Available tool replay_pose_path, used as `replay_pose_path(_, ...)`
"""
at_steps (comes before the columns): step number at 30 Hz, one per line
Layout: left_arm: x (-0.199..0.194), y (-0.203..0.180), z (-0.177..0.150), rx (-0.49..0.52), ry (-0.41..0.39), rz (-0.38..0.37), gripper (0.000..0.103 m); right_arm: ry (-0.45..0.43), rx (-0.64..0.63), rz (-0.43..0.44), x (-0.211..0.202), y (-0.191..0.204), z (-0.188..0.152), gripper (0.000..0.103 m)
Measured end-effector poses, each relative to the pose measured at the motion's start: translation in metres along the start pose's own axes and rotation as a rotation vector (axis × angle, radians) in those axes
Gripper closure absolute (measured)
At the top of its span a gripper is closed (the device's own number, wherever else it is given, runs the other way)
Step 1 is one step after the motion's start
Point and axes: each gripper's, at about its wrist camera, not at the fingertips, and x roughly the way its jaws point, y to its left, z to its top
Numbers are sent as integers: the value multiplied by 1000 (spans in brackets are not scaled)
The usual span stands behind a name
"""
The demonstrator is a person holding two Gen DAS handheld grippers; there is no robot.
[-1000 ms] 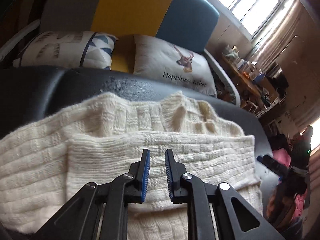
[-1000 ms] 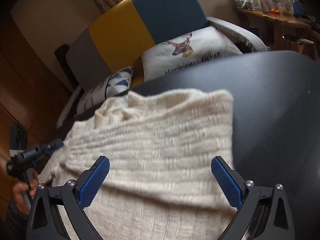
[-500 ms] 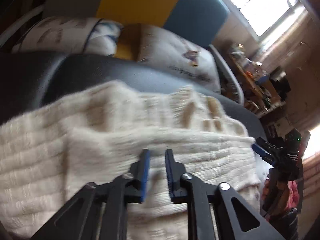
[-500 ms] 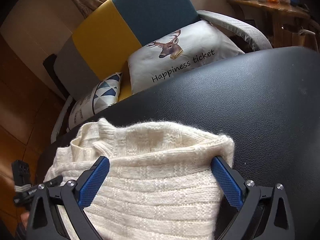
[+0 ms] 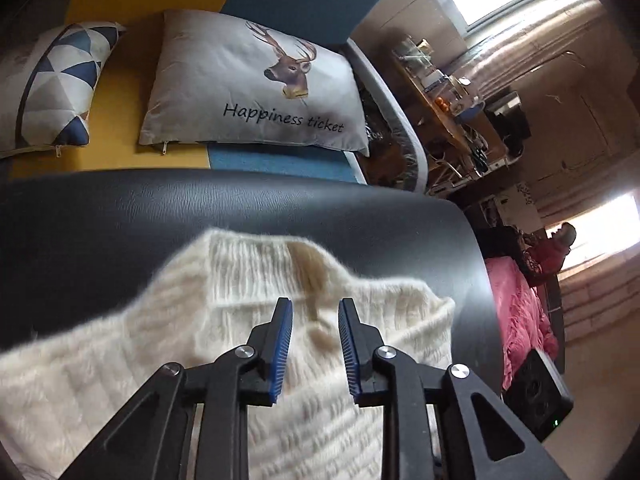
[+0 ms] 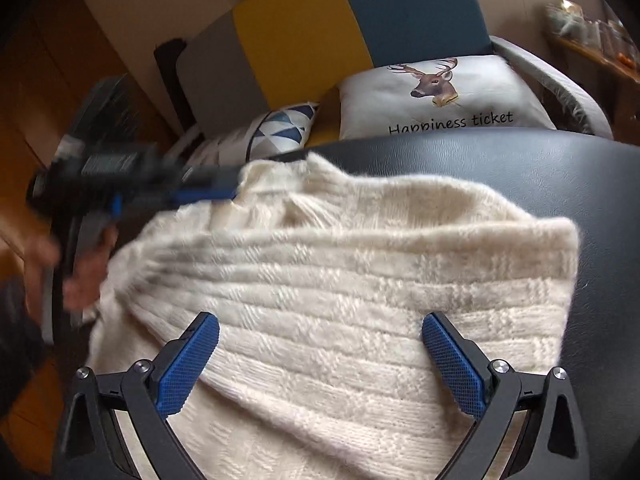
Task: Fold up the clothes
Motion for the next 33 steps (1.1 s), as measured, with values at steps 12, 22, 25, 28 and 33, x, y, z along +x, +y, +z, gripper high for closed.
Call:
replay_pose_path(12, 45, -25, 20, 122, 128, -145, 94, -67, 41, 69, -4, -14, -10, 0)
replay_pose_path(22, 64, -27, 27, 168, 38, 42, 100, -83, 55, 78, -6, -14, -13, 0)
replay_pose_path(25, 55, -27, 26, 127, 20, 33, 98, -83, 54, 76, -6, -14, -14, 0)
replay_pose_path(28, 35, -26, 23, 69, -24, 8, 85, -82, 54, 75, -6, -15, -14, 0)
replay_pose_path(33, -28, -8, -18, 40, -141, 18, 84, -76, 49, 67, -6, -15, -14, 0)
